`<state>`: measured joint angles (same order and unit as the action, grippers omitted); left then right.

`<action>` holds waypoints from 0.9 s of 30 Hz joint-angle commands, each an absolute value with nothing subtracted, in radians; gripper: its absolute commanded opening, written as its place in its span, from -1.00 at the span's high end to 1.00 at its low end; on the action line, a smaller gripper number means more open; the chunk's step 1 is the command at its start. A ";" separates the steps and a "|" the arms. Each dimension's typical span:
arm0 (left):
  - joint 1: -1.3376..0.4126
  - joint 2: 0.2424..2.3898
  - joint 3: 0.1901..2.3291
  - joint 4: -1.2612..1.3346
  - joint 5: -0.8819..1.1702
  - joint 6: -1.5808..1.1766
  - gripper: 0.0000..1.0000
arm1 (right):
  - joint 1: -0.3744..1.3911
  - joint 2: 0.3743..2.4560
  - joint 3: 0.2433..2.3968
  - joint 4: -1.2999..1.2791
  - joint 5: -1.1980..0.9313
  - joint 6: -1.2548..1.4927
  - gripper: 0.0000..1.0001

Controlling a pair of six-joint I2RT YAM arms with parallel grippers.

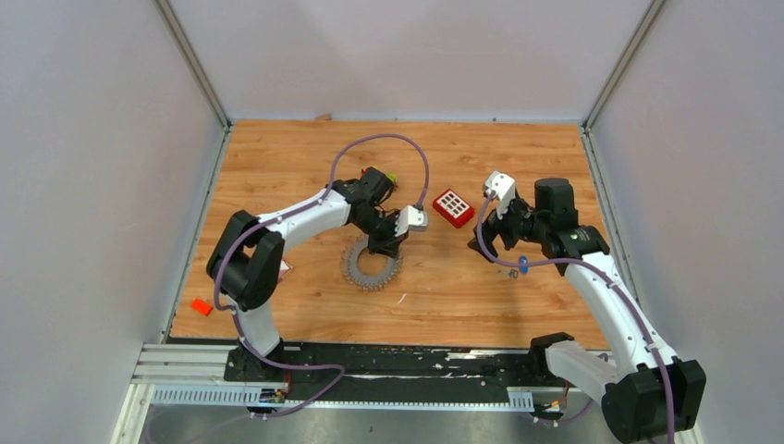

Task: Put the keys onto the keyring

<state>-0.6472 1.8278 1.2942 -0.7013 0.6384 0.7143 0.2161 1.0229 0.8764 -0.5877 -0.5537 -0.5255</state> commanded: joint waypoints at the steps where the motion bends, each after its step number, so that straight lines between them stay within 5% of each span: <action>1: -0.649 1.715 1.252 -0.667 0.737 0.754 1.00 | 0.237 0.995 0.933 -0.570 -0.699 -0.503 -1.00; 16: -0.648 1.580 1.221 -0.609 0.775 0.703 1.00 | 0.357 1.019 0.925 -0.350 -0.913 -0.479 -0.97; 27: -0.646 1.520 1.156 -0.525 0.818 0.666 1.00 | 0.471 1.165 0.881 -0.303 -0.908 -0.614 -0.53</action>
<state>-0.6472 1.5482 1.1694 -0.5663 0.7856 0.6823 0.4503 1.1240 0.8852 -0.3393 -0.8768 -0.5476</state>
